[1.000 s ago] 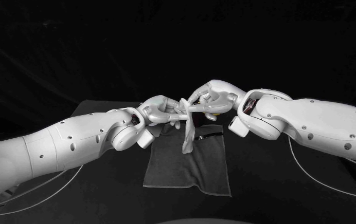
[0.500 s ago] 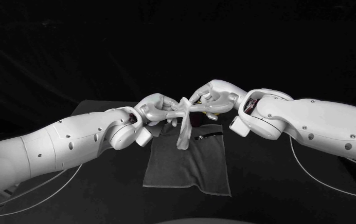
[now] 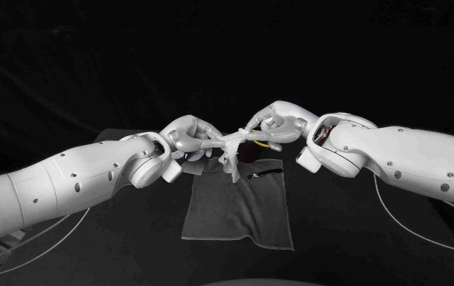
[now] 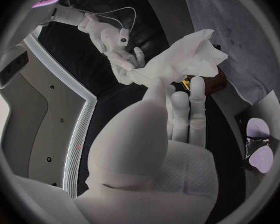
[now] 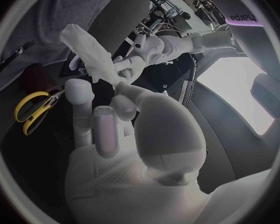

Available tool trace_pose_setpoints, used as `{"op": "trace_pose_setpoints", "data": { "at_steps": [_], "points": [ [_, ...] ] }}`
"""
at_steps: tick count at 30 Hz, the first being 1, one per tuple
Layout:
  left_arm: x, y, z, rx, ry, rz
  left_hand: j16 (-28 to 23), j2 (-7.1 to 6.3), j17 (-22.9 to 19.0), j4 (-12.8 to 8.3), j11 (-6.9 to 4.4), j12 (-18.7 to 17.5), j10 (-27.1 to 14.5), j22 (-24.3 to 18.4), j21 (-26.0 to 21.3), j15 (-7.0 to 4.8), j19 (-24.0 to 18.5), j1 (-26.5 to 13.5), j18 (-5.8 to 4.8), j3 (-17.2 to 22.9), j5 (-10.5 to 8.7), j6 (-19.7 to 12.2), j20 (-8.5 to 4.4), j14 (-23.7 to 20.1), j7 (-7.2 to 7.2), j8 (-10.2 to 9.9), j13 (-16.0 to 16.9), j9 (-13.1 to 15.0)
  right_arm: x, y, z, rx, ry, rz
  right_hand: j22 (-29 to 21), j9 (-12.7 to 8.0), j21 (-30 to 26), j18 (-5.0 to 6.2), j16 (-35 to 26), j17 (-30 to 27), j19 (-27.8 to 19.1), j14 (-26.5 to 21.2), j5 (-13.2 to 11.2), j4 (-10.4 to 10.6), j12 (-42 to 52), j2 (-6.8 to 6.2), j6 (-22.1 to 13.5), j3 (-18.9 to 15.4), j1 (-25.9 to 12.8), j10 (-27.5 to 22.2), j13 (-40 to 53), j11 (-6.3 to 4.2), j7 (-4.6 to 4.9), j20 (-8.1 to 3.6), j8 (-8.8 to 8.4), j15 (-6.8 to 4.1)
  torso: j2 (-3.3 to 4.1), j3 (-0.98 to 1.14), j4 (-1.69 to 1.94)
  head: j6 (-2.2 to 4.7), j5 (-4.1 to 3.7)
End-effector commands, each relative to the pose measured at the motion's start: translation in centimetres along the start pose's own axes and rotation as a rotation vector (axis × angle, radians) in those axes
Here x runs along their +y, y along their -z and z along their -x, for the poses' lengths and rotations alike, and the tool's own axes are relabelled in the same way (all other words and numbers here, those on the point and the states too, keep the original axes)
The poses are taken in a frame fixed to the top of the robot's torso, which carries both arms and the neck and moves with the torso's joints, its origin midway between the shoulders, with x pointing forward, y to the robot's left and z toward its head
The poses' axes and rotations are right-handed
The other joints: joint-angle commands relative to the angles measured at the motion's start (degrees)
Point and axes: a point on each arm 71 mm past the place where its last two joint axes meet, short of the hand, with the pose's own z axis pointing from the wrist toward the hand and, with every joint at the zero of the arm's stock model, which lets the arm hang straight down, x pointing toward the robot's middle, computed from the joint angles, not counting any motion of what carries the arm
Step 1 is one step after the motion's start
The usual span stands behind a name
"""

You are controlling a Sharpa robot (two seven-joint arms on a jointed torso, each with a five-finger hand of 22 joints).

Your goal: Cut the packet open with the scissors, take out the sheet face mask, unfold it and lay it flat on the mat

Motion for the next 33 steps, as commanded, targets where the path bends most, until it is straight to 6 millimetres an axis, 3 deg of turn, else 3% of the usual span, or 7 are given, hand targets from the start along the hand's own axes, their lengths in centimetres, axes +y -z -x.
{"op": "trace_pose_setpoints", "data": {
  "at_steps": [1,3,5,10,15,22,33],
  "points": [
    [-1.1,-0.2,0.8,0.004,-0.114,0.007,-0.13,-0.99,-0.31,0.38,0.02,-0.61,0.57,1.04,0.89,0.01,-0.40,0.49,0.71,2.20,0.28,0.25,-0.44,0.39,0.44,-0.25,-0.27,1.62,-0.4,-0.1,0.7,-0.057,0.077,-0.037,0.03,3.37,0.01,0.46,0.13,5.23,0.18,3.59,0.27,0.07,0.02,0.31,0.24,0.30,0.04,0.36,0.03,0.20,-0.04,0.13,2.86,-0.46,-0.09,-0.01,-0.04,0.09,-0.11],
    [-1.8,-0.3,1.1,0.013,-0.136,0.003,-0.20,-1.58,-0.37,0.73,0.03,-0.72,0.76,1.44,1.21,0.00,-0.66,0.26,0.68,3.39,0.29,0.42,-0.47,0.46,0.39,-0.33,-0.32,1.66,-0.4,-0.2,0.8,-0.070,0.086,-0.043,0.03,3.37,0.01,0.46,0.13,5.23,0.18,3.59,0.27,0.07,0.02,0.31,0.24,0.30,0.04,0.36,0.03,0.20,-0.04,0.13,2.86,-0.46,-0.07,-0.02,-0.01,0.13,-0.12],
    [-3.1,-0.5,1.5,0.031,-0.175,-0.006,-0.23,-4.47,-0.13,1.39,-0.03,-0.97,1.18,3.04,2.49,0.05,-1.43,-1.35,0.67,9.76,0.19,0.84,-0.50,0.86,0.41,-0.76,-0.40,1.88,-0.4,-0.4,0.8,-0.085,0.099,-0.049,0.06,3.39,0.07,0.46,0.14,5.24,0.19,3.59,0.27,0.06,0.09,0.25,0.24,0.31,0.00,0.40,0.10,0.20,-0.04,0.13,2.89,-0.47,-0.03,0.08,0.02,0.37,-0.01],
    [-5.2,-0.9,1.9,0.054,-0.228,-0.019,-0.07,-7.33,0.21,0.81,0.02,-0.74,1.19,3.95,3.15,-0.04,-1.76,-4.03,0.72,16.37,0.23,1.02,-0.42,1.24,0.36,-0.81,-0.18,2.55,-0.2,-1.0,0.5,-0.101,0.118,-0.058,0.06,3.39,0.07,0.46,0.14,5.24,0.19,3.59,0.27,0.06,0.09,0.25,0.24,0.31,0.00,0.40,0.10,0.20,-0.04,0.13,2.89,-0.47,0.01,0.11,-0.02,0.58,-0.21],
    [-6.8,-1.2,2.3,0.066,-0.263,-0.020,0.54,-11.63,1.73,-2.64,-0.03,0.21,1.06,5.30,4.31,-0.09,-1.64,-10.23,0.78,28.16,0.25,1.00,-0.49,2.56,0.41,-0.45,0.45,4.53,-0.2,-1.8,0.3,-0.129,0.154,-0.080,0.11,3.43,0.15,0.45,0.11,5.22,0.21,3.58,0.27,0.03,0.25,0.17,0.25,0.34,-0.07,0.49,0.26,0.19,-0.05,0.13,2.96,-0.47,0.05,0.10,-0.01,0.96,-0.61],
    [-8.3,-1.1,2.8,0.138,-0.338,0.059,2.01,-12.91,6.37,-7.80,-0.08,1.09,0.81,6.56,5.77,-0.23,-0.95,-16.38,0.84,35.77,0.27,0.36,-0.75,5.97,0.57,0.02,0.95,7.08,-0.7,-2.5,0.2,-0.172,0.174,-0.112,0.23,3.48,0.44,0.41,0.16,5.27,0.29,3.59,0.27,-0.01,0.32,0.12,0.28,0.41,-0.12,0.56,0.33,0.16,-0.09,0.13,3.04,-0.50,0.07,0.16,0.10,1.37,-1.12],
    [-11.0,-1.2,5.2,0.071,-0.456,0.153,4.50,-12.81,16.56,-10.56,-0.40,1.82,0.92,6.76,6.90,-0.65,1.55,-19.85,0.90,38.57,0.23,-0.14,-1.27,13.38,0.44,0.58,1.24,9.44,0.0,-2.1,0.7,-0.292,0.005,0.021,-0.15,3.51,-0.77,0.61,-0.30,4.83,-0.03,3.47,0.27,-0.03,-0.48,0.11,0.15,0.55,-0.20,0.22,-0.34,0.16,-0.07,0.12,3.07,-0.50,-0.04,0.25,0.21,1.46,-1.08]
  ]
}}
